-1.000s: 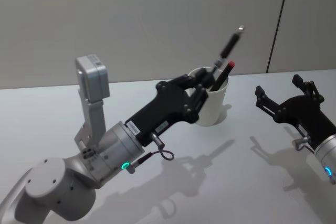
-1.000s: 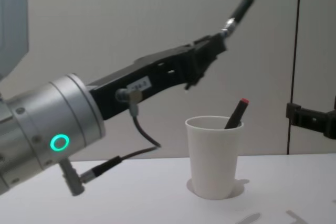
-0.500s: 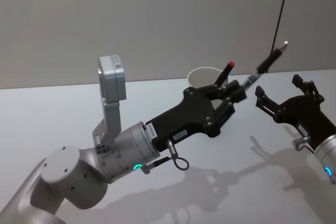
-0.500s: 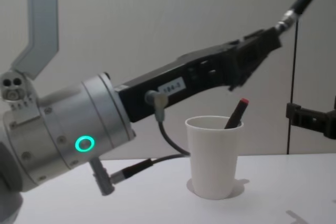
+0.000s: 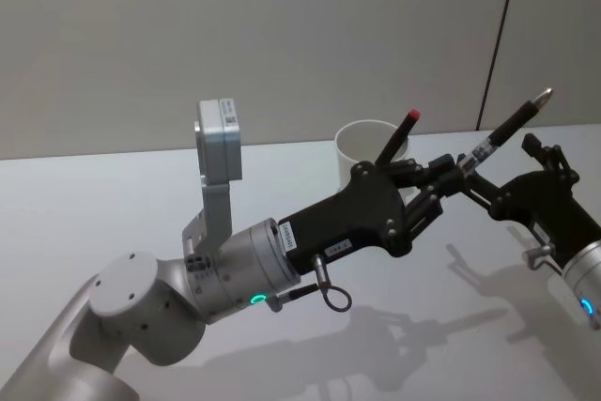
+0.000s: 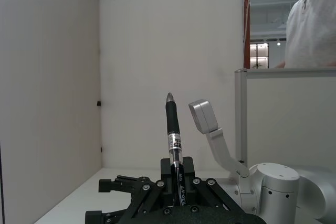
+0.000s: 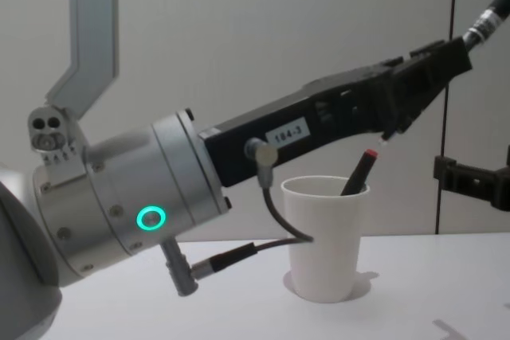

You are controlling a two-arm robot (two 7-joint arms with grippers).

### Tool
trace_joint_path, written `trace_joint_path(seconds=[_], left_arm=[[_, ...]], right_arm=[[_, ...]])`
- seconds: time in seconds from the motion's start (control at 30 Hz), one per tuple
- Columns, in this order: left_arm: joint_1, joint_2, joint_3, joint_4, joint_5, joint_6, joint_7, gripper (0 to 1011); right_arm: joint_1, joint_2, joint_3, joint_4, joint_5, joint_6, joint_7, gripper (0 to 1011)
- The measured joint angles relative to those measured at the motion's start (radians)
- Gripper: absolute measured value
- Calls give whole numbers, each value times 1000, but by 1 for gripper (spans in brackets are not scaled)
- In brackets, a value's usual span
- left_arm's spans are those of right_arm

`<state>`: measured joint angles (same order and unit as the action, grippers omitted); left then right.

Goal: Place the pen into the pen holder.

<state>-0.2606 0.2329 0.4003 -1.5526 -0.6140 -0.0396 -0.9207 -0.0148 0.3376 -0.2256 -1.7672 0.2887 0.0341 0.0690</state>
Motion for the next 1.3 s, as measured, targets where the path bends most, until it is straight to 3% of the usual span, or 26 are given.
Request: trace_joint_path(seconds=[0.2, 0.53, 1.1, 1.27, 1.3], left_arm=[[-6, -3, 3, 6, 0, 1, -13, 123], [-10, -6, 6, 11, 0, 2, -24, 123], [-13, -8, 8, 14, 0, 4, -31, 123], [-13, -8, 8, 14, 0, 4, -32, 123], [-13, -8, 8, 14, 0, 4, -32, 123]], right_arm=[[-5, 7, 4, -8, 22, -2, 27, 1001], [-53, 61, 32, -62, 123, -10, 113, 1001], [-205, 212, 127, -178, 385, -36, 236, 1002], [-263, 263, 165, -217, 483, -40, 276, 1001], [-263, 263, 165, -217, 483, -40, 276, 1001]])
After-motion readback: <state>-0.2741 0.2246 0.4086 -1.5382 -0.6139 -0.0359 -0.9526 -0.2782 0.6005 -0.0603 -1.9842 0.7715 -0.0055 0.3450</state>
